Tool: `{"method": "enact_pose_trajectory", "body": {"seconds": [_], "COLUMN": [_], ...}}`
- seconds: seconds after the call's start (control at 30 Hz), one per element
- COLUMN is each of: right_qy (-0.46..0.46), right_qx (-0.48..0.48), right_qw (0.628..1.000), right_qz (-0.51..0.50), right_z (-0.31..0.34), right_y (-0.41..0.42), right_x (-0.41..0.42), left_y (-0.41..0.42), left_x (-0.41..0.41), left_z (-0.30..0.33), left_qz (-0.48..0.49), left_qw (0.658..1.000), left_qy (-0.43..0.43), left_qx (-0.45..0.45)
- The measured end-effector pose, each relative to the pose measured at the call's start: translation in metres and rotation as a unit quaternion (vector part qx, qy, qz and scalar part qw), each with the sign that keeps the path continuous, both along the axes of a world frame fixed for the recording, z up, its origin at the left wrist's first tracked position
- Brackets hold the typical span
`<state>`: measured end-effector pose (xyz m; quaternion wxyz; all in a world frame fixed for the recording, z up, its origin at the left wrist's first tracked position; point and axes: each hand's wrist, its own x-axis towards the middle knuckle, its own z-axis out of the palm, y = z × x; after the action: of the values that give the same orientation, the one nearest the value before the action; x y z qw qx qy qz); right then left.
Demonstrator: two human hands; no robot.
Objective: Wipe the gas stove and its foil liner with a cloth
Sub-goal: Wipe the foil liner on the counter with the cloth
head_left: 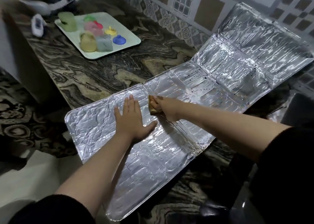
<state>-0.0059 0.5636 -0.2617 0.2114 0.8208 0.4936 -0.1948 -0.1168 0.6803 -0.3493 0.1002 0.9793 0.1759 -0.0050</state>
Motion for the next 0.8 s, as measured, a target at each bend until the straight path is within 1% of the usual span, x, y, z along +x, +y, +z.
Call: {"method": "enact_pose_trajectory", "body": {"seconds": [0.1, 0.3, 0.4, 0.5, 0.57, 0.63, 0.7, 0.8], "right_qy": [-0.009, 0.007, 0.071, 0.138, 0.201, 0.248, 0.261, 0.217], "right_qx": [-0.027, -0.147, -0.188, -0.229, -0.240, -0.226, -0.197, -0.145], "right_qw": [0.998, 0.983, 0.978, 0.964, 0.945, 0.930, 0.928, 0.942], "right_qz": [0.054, 0.111, 0.059, -0.018, -0.095, -0.147, -0.181, -0.209], "right_z": [0.007, 0.026, 0.033, 0.028, 0.028, 0.031, 0.038, 0.053], "right_y": [-0.017, -0.069, -0.084, -0.096, -0.102, -0.106, -0.106, -0.101], "right_x": [-0.006, -0.035, -0.041, -0.046, -0.051, -0.050, -0.045, -0.033], "left_y": [0.000, -0.001, -0.002, -0.001, -0.001, -0.001, 0.001, 0.009], "left_x": [0.000, -0.001, -0.001, -0.002, -0.003, -0.003, -0.005, -0.014], "left_z": [0.000, 0.002, 0.004, 0.005, 0.006, 0.006, 0.007, 0.007], "left_qz": [0.002, -0.003, -0.004, -0.006, -0.010, -0.014, -0.023, -0.035], "left_qw": [1.000, 1.000, 1.000, 0.999, 1.000, 1.000, 0.999, 0.998], "left_qy": [0.002, 0.019, 0.020, 0.027, 0.026, 0.027, 0.034, 0.045], "left_qx": [0.003, 0.007, 0.004, 0.014, 0.014, 0.008, 0.006, 0.002]}}
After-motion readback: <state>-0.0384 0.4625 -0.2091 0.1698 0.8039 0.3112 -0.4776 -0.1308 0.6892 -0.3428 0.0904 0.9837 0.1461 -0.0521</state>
